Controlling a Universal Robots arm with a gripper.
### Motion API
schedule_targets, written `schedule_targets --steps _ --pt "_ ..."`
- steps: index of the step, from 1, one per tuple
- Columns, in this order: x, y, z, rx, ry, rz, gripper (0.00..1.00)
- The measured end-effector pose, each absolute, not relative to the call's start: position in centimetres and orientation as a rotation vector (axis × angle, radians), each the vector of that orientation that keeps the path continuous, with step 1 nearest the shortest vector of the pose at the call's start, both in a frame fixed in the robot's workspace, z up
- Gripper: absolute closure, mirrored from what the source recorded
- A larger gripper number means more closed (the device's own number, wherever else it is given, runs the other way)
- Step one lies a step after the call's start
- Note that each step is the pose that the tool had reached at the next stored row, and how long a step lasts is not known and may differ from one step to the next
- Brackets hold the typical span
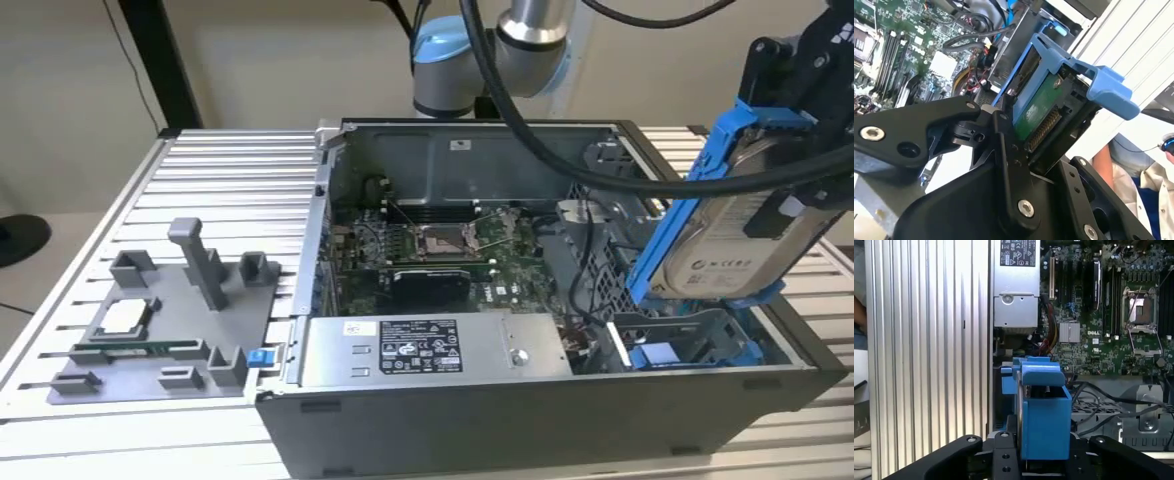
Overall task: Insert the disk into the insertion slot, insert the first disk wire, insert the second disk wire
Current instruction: 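Insert the disk into the insertion slot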
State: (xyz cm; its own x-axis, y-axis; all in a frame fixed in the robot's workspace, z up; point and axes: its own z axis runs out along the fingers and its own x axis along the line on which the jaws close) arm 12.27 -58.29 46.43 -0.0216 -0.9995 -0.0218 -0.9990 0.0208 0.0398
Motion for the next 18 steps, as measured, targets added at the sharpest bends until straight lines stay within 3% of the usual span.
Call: schedule_targets --steps 18 --pt "13.7 -58.8 43.2 2.179 -2.258 -0.084 1.0"
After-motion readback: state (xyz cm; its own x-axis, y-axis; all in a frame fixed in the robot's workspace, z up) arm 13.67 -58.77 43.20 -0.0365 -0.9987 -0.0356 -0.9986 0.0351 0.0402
